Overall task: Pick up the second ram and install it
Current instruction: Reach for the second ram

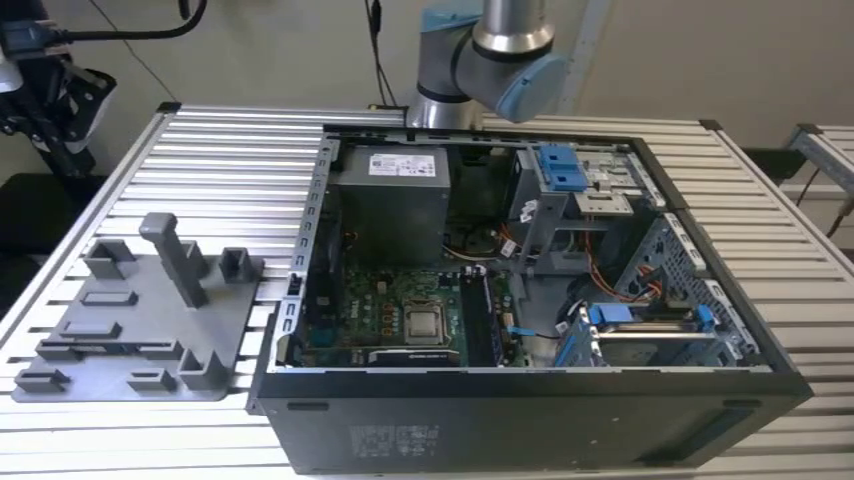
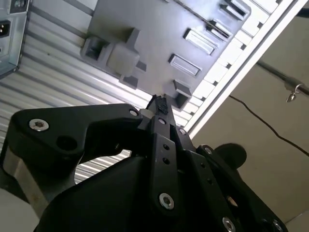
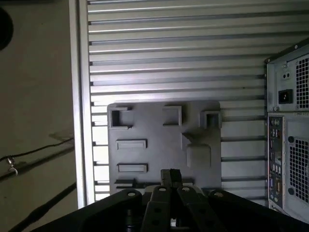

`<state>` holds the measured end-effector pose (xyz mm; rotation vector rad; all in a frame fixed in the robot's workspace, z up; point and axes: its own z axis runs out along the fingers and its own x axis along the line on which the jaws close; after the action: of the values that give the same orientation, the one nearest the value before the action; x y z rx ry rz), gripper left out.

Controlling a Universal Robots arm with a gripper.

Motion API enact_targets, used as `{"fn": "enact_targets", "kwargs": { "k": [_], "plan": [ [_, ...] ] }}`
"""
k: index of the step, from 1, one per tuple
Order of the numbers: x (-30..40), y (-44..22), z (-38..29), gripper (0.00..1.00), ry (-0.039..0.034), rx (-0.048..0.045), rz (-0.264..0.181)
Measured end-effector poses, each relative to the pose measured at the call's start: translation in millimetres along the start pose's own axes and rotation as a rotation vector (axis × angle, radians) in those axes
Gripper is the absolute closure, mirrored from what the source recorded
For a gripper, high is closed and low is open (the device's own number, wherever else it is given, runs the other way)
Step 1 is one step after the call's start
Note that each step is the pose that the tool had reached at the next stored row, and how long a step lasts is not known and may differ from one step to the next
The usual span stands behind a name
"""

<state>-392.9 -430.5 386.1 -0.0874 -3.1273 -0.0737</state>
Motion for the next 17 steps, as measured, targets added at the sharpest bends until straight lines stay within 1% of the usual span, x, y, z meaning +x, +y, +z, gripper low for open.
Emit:
{"fn": "enact_targets", "kwargs": {
  "k": [12,17],
  "plan": [
    [-2.0,-36.4,1.1,0.89,0.0000,0.0000,0.000],
    [-2.8,-48.2,1.8,0.89,0.0000,0.0000,0.000]
  ]
}}
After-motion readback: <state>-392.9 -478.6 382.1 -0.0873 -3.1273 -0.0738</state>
